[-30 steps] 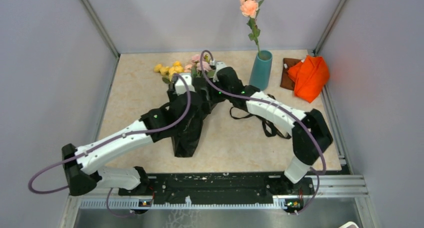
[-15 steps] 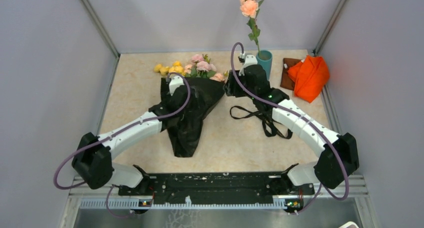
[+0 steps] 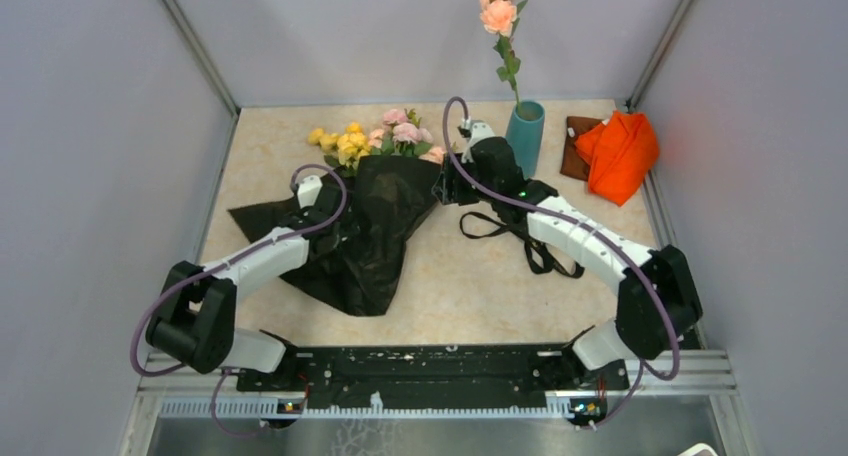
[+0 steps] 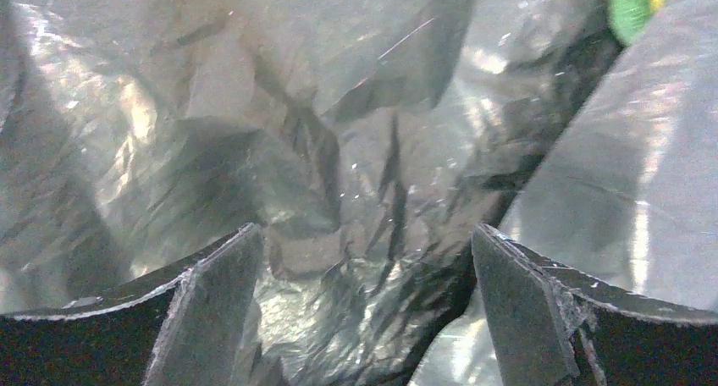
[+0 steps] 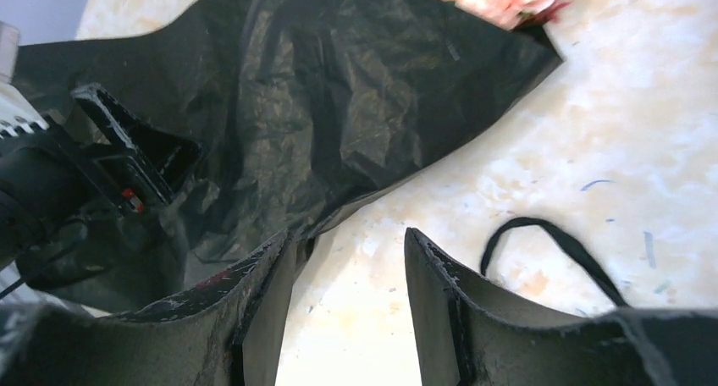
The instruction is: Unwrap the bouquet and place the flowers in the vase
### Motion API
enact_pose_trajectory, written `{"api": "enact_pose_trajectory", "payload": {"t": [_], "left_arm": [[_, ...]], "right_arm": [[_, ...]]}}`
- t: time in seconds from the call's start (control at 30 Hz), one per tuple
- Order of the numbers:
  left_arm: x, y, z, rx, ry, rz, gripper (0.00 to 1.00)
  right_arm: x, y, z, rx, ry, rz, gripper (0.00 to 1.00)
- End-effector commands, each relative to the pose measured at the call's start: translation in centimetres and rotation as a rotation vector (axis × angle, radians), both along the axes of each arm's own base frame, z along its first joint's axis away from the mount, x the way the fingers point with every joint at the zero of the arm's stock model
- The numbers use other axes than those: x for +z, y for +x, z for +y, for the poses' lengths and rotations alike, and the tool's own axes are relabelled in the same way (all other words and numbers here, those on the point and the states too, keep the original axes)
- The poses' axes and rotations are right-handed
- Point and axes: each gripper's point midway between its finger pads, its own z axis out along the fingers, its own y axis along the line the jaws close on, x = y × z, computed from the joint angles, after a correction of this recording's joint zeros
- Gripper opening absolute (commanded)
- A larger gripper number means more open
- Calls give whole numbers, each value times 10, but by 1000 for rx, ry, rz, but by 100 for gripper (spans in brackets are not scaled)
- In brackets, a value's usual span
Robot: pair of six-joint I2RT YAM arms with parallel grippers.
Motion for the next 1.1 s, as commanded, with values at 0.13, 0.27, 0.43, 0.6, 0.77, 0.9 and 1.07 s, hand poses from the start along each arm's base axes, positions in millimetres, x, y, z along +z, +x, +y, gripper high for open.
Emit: {"api": "enact_pose_trajectory", "payload": {"t": [0.13,0.27,0.43,0.6,0.77,0.9,1.07], "left_arm": [[-29,-12,9,44,-93,49,99],[-29,-10,2,23,-117,54,99],[-26,0,-4,3,-123,47,99],[-30,13,-13,-9,-142,55,99],[-32,29,-18,-9,-172,56,99],[-31,58,-24,-4,-208,47,99],[-29,88,-30,-6,-228,43,99]], "right_arm": [[-43,-1,88,175,-27,74,51],[-64,3,117,218,-40,113,51],[-99,13,129,212,-79,170,51],[-124,29,137,203,-131,202,51],[-134,50,146,201,-149,216,51],[-139,79,149,186,-124,233,51],[-138,111,146,169,-103,232,51]]}}
